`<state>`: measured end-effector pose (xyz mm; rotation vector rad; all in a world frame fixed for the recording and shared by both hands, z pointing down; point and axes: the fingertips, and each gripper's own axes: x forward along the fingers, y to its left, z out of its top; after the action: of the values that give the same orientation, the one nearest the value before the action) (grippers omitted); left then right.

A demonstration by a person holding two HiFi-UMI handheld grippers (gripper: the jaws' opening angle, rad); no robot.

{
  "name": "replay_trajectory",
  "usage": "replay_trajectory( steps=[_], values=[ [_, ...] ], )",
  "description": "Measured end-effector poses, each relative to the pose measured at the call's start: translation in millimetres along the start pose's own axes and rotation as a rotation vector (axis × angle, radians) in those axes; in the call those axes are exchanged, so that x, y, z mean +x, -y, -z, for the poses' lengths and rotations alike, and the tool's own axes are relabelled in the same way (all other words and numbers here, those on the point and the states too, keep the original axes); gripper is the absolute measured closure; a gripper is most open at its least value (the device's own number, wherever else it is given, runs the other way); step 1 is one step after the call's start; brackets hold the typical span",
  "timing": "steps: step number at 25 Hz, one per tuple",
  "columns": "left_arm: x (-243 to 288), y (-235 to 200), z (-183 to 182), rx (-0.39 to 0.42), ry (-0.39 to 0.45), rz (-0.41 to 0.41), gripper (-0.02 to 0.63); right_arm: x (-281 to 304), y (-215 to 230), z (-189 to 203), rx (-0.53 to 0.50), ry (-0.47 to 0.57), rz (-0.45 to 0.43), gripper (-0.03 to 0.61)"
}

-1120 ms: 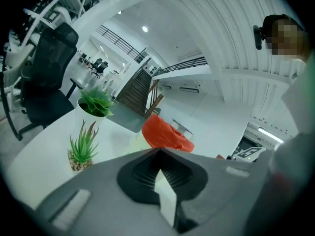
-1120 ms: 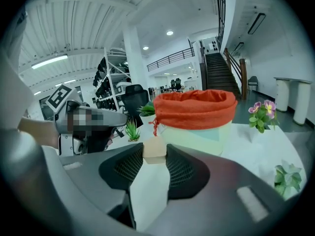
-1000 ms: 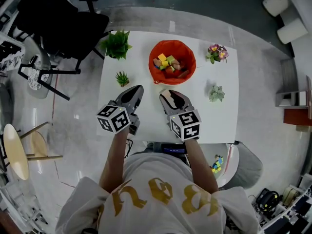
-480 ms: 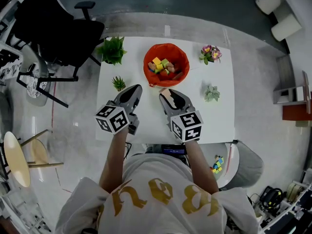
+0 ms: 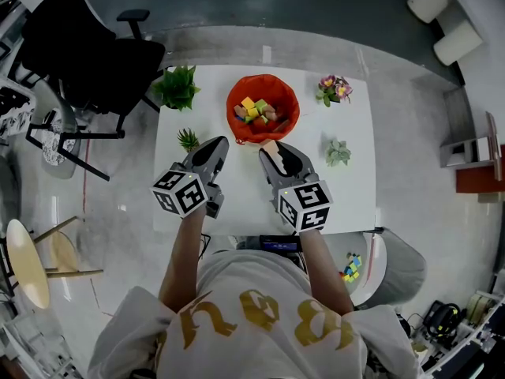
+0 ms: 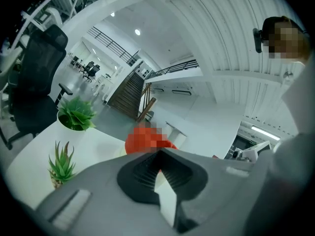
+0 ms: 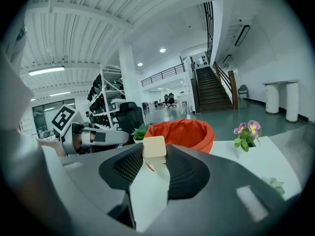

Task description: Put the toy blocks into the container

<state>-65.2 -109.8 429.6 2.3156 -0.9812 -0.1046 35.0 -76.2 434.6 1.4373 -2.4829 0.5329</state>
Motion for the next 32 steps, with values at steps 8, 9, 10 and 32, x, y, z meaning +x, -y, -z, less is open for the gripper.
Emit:
replay_trajectory(
  steps=[8, 9, 10, 32],
  values=[
    [4.1, 6.0, -6.7, 0.006, 0.011, 0.005, 0.614, -2.0, 11.1, -14.4, 0.008, 0.031, 0.01, 0.403],
    [5.0, 6.3, -7.0, 0.006, 0.011, 0.007, 0.614, -1.9, 12.7, -16.0, 0.009, 0.034, 0.012, 0.403],
    [5.8, 6.5, -7.1, 0.005, 0.012, 0.008, 0.613, -1.4, 14.3, -17.6, 0.01, 0.038, 0.014, 0.403],
    [26.5, -10.3, -14.4, -0.039, 0.038, 0.009, 0.614, 21.1, 38.1, -29.4, 0.006, 0.023, 0.03, 0.403]
  ],
)
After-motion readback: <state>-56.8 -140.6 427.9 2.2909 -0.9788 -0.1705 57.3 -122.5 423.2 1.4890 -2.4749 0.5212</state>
